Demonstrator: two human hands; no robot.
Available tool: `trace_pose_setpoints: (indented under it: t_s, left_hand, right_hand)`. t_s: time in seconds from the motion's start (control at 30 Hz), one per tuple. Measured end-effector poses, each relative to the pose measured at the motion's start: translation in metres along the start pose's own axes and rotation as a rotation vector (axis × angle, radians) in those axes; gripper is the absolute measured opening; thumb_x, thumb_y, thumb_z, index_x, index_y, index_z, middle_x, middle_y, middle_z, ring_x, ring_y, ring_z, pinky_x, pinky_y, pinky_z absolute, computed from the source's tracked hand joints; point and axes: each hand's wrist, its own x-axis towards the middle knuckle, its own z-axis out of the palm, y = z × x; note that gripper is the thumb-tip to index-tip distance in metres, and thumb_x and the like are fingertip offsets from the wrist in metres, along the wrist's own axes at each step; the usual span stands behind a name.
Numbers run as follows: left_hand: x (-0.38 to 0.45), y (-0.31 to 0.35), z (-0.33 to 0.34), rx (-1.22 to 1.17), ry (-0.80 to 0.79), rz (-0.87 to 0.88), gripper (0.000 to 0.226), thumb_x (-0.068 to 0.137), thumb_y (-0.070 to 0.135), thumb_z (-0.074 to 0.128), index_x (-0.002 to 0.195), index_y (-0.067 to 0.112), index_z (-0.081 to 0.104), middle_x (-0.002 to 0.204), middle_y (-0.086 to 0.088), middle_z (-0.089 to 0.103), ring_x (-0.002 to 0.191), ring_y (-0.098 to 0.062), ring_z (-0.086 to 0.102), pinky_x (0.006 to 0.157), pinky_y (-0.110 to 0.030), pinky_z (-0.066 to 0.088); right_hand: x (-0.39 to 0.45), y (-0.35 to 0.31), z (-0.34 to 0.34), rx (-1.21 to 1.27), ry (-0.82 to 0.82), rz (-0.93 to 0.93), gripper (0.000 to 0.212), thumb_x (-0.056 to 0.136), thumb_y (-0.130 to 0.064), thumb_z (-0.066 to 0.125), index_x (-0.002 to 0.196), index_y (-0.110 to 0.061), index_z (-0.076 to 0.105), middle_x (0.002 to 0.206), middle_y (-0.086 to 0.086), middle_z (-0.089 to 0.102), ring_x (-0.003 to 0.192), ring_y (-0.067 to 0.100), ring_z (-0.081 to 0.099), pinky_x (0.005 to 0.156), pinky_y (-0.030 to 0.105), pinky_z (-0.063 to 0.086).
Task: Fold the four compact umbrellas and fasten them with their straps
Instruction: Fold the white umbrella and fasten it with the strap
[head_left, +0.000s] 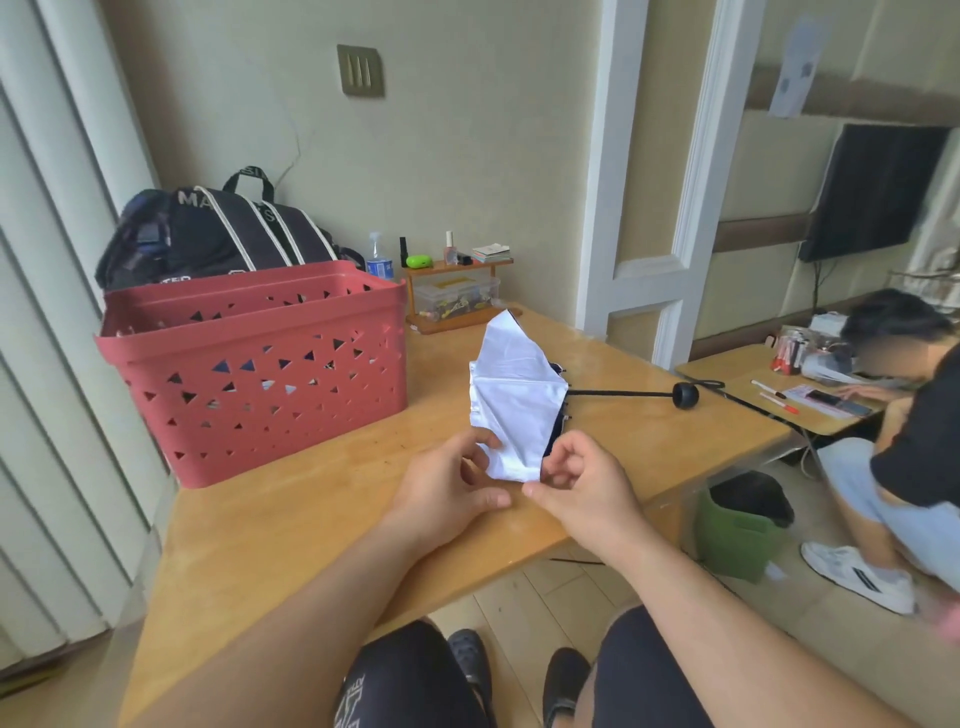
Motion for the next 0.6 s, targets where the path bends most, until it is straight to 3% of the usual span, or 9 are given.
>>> trace_pose_setpoints:
  t_s: [0.13, 0.23, 0.33, 0.47, 0.6]
  left_hand:
    - [0.01, 0.004, 0.001, -0.239, 0.02, -0.071, 0.041, 0.079, 0.036, 0.09, 0.104, 0.051, 0.061, 0.094, 0.01, 0.066, 0.072, -0.004, 0.061, 0.074, -0.022, 0.051]
    - [0.014, 0.002, 0.004, -0.277, 0.011, -0.132, 0.046, 0.08, 0.03, 0.089, 0.103, 0.055, 0.059, 0.091, -0.003, 0.073, 0.072, -0.006, 0.063, 0.08, -0.036, 0.055]
    - [0.011, -0.001, 0.005, -0.279, 0.058, -0.147, 0.045, 0.082, 0.026, 0.087, 0.106, 0.052, 0.06, 0.084, 0.003, 0.075, 0.076, -0.007, 0.068, 0.08, -0.033, 0.055]
    - [0.004, 0.002, 0.003, -0.297, 0.129, -0.181, 0.041, 0.084, 0.023, 0.085, 0.112, 0.044, 0.063, 0.084, 0.008, 0.077, 0.079, -0.004, 0.07, 0.075, -0.026, 0.048]
    - [0.0, 0.007, 0.002, -0.239, 0.111, -0.165, 0.041, 0.087, 0.021, 0.082, 0.116, 0.043, 0.063, 0.085, 0.014, 0.077, 0.08, 0.004, 0.067, 0.075, -0.02, 0.044]
  right_hand:
    - [0.005, -0.006, -0.003, 0.141, -0.021, 0.061, 0.042, 0.078, -0.023, 0.09, 0.107, -0.035, 0.061, 0.091, 0.002, 0.077, 0.082, 0.01, 0.066, 0.078, 0.026, 0.054]
    - [0.01, -0.008, -0.007, 0.141, -0.084, 0.109, 0.042, 0.079, -0.022, 0.09, 0.109, -0.036, 0.064, 0.087, 0.002, 0.076, 0.078, 0.011, 0.068, 0.076, 0.027, 0.051]
    - [0.013, -0.009, -0.005, 0.114, -0.116, 0.123, 0.044, 0.078, -0.025, 0.091, 0.11, -0.038, 0.064, 0.085, 0.0, 0.069, 0.075, 0.01, 0.066, 0.073, 0.026, 0.05]
    - [0.011, -0.014, -0.001, 0.109, -0.119, 0.153, 0.047, 0.076, -0.032, 0.091, 0.112, -0.041, 0.063, 0.098, 0.003, 0.072, 0.087, 0.012, 0.071, 0.075, 0.026, 0.052]
    - [0.007, -0.015, -0.002, 0.086, -0.141, 0.136, 0.04, 0.079, -0.024, 0.087, 0.109, -0.038, 0.064, 0.084, 0.003, 0.07, 0.07, 0.01, 0.065, 0.067, 0.024, 0.049]
